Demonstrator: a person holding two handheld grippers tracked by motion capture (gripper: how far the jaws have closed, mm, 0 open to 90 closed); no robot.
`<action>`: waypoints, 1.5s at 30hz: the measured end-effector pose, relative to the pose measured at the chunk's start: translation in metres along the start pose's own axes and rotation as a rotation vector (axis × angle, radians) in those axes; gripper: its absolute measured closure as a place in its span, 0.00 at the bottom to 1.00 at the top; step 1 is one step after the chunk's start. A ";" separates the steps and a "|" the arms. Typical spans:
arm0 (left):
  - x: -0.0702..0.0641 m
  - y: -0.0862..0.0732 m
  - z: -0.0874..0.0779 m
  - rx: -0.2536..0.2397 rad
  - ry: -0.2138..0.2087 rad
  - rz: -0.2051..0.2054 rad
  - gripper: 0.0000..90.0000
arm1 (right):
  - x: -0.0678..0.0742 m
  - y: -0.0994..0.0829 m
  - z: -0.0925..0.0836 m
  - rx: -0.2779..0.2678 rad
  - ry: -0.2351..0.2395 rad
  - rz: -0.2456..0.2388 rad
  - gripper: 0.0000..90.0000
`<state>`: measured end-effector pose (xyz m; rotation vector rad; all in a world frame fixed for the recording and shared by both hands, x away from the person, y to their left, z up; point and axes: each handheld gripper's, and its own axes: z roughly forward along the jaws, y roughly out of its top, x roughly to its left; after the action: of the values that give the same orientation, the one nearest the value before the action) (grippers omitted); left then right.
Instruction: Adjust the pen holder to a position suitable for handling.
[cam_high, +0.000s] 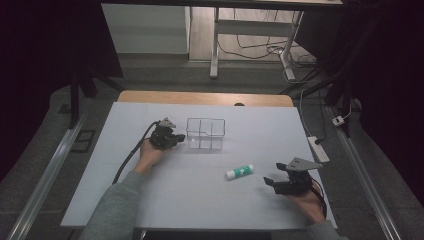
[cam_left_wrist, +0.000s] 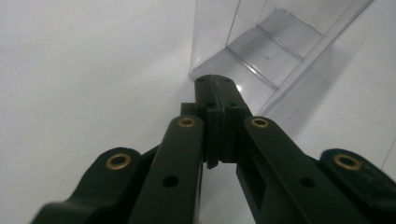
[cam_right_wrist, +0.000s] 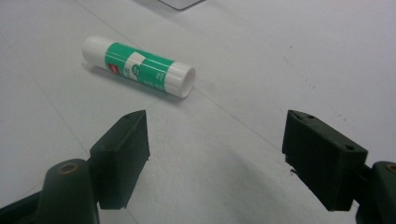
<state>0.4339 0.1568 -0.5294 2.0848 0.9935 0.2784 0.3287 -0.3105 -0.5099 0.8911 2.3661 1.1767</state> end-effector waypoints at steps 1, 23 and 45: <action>0.001 -0.001 -0.003 -0.001 0.002 0.000 0.99 | 0.000 0.000 0.000 0.000 -0.001 0.000 0.25; -0.030 -0.058 -0.082 -0.048 0.071 0.018 0.56 | -0.001 0.000 -0.001 -0.005 0.014 -0.016 0.25; -0.056 -0.102 -0.123 -0.071 0.085 -0.001 0.37 | 0.000 0.001 -0.003 -0.026 0.026 -0.028 0.25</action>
<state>0.2795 0.2241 -0.5158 2.0224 1.0203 0.3991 0.3273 -0.3121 -0.5069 0.8366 2.3701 1.2126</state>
